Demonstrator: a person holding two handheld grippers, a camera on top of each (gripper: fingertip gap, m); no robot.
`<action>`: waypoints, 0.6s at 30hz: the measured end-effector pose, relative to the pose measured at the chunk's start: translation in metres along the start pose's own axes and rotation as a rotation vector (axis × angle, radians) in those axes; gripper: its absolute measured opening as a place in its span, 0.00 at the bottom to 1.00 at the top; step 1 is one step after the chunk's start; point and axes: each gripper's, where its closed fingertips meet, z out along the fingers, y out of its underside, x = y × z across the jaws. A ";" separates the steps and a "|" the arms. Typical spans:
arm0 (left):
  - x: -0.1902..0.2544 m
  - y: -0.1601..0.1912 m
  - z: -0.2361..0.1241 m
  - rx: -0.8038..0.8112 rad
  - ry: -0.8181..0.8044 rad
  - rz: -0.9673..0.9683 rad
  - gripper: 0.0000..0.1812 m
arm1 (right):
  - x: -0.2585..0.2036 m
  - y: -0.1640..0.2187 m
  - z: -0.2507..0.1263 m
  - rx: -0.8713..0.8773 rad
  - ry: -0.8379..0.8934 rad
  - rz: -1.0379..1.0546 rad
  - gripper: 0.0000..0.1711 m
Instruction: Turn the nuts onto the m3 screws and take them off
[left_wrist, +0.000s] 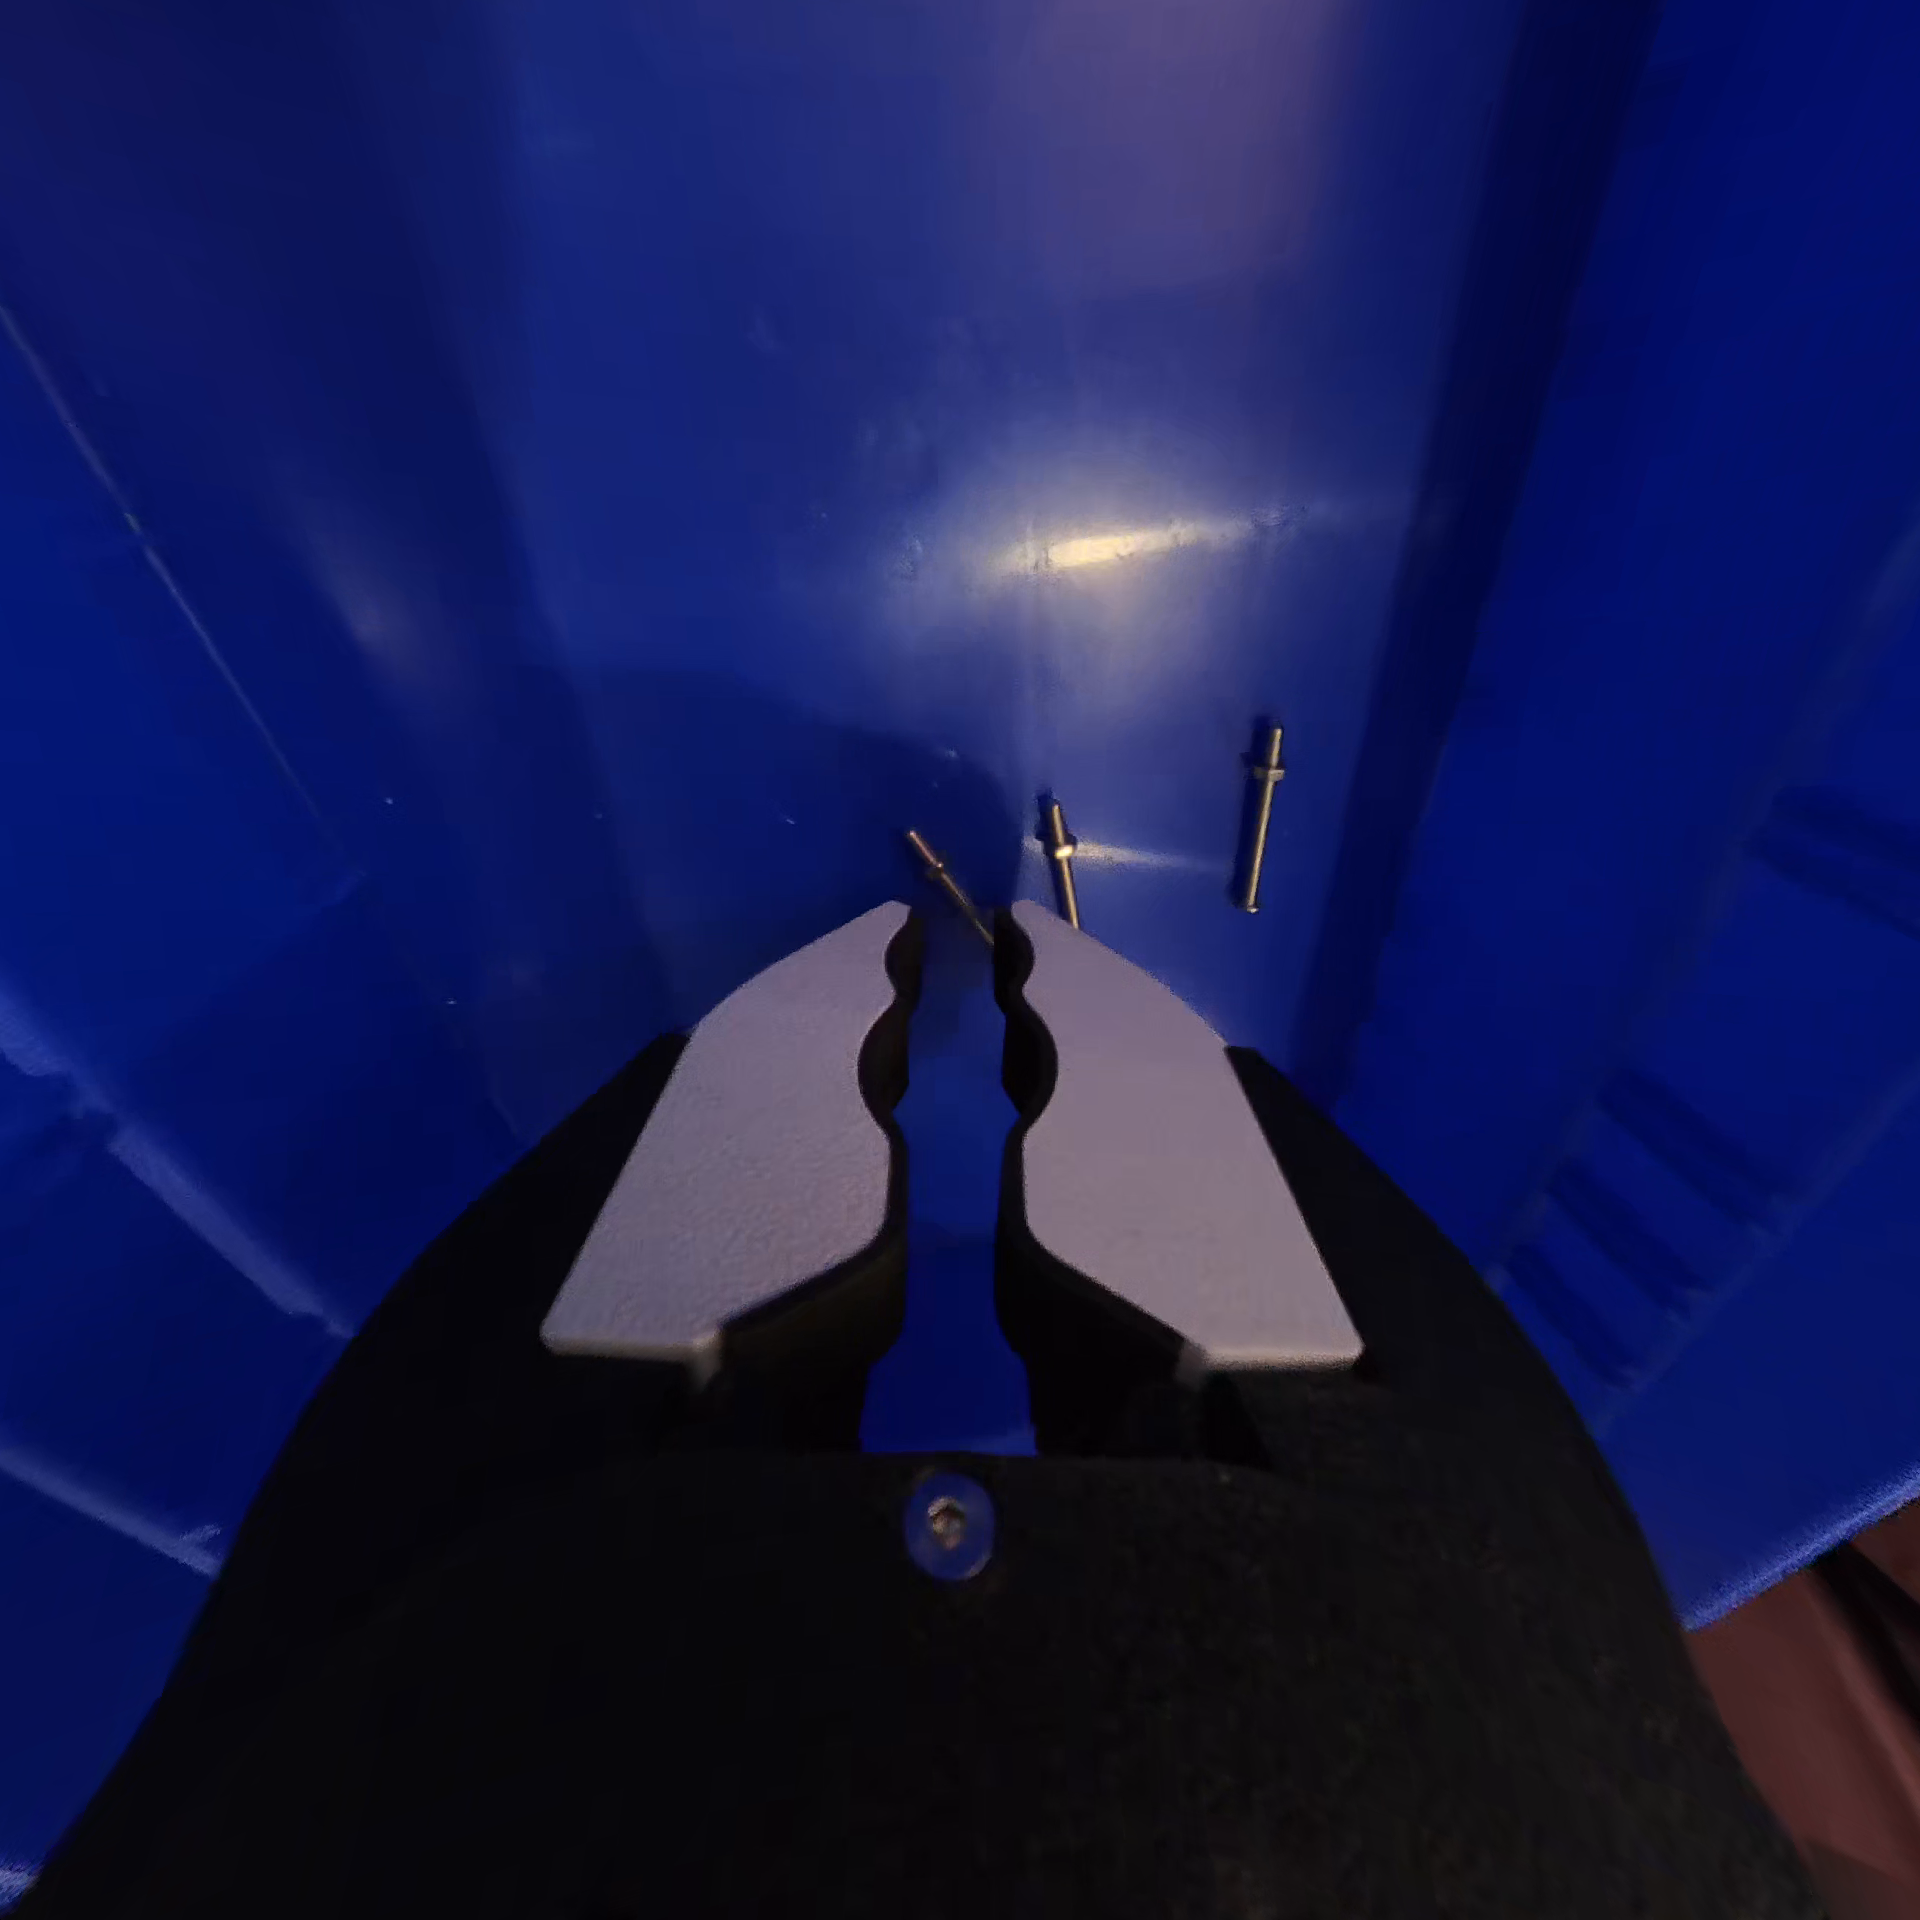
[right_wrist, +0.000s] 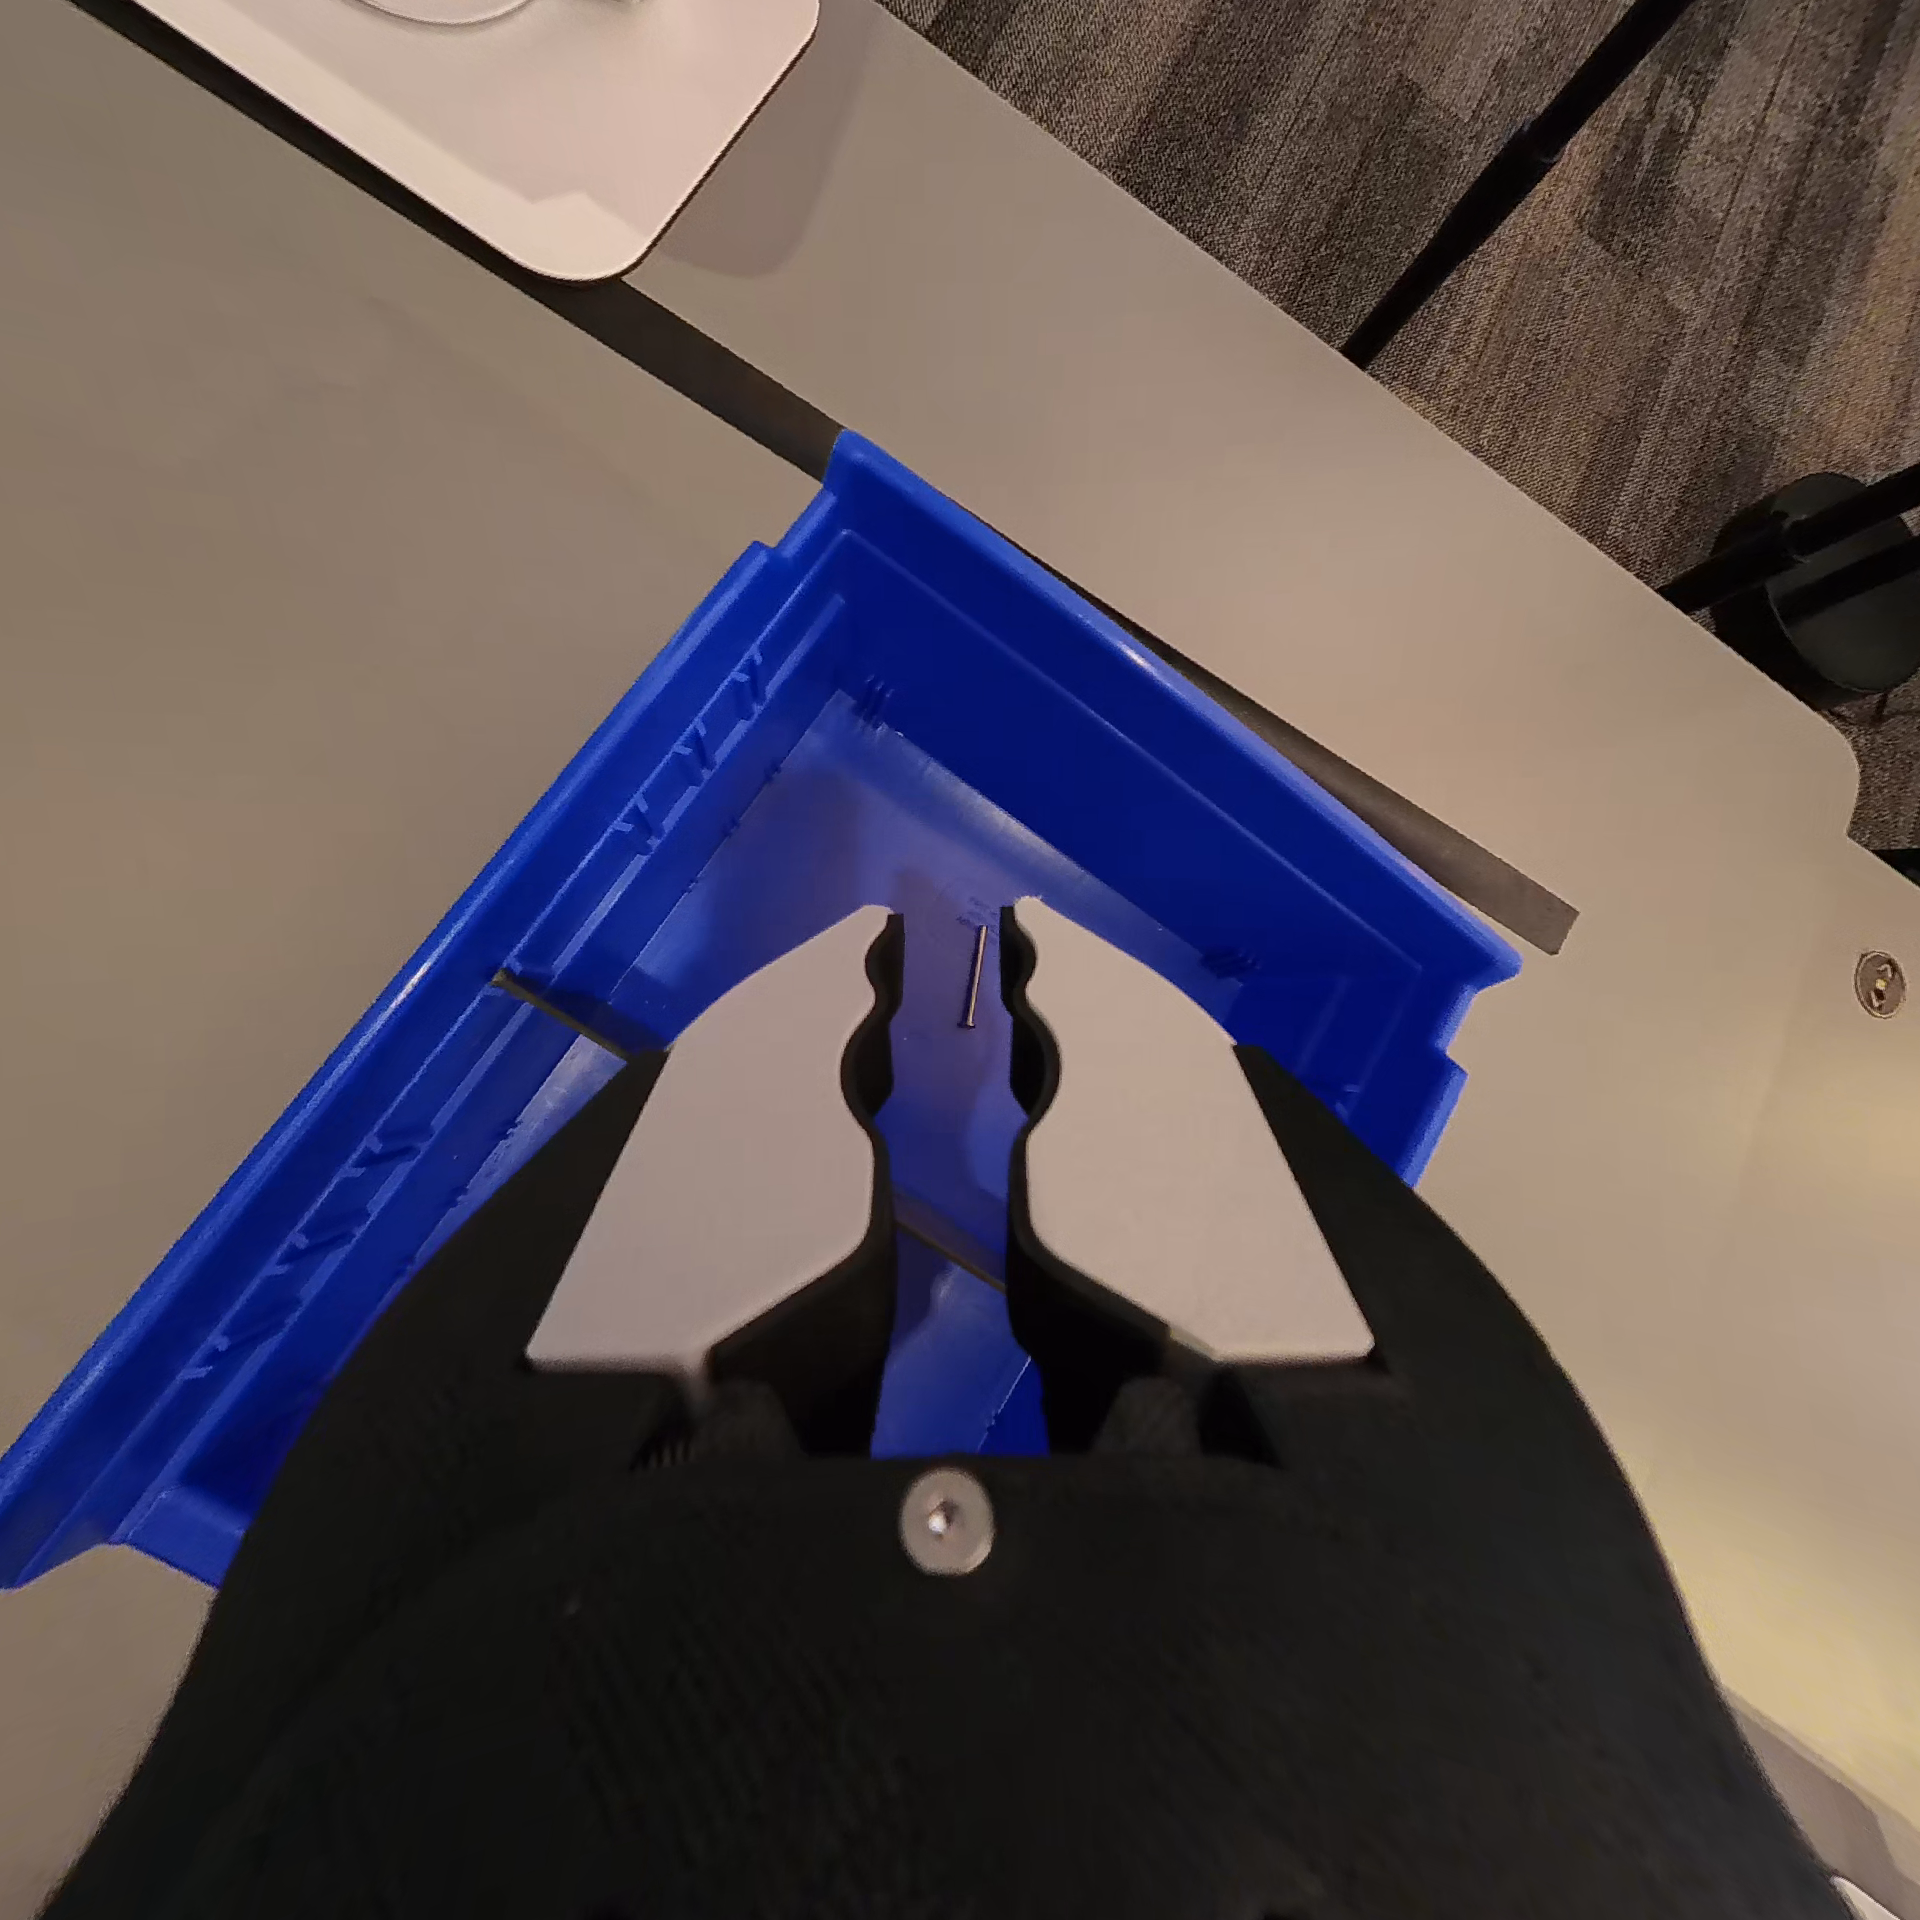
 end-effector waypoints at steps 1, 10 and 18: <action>0.001 -0.001 0.000 0.002 0.005 -0.002 0.08 | -0.001 0.000 0.000 -0.001 -0.001 -0.004 0.11; 0.002 0.002 0.000 -0.019 0.016 0.046 0.01 | -0.003 0.002 0.003 -0.020 -0.003 -0.017 0.11; 0.044 -0.024 -0.103 0.476 0.199 0.175 0.01 | -0.009 -0.020 -0.014 0.078 0.024 -0.047 0.11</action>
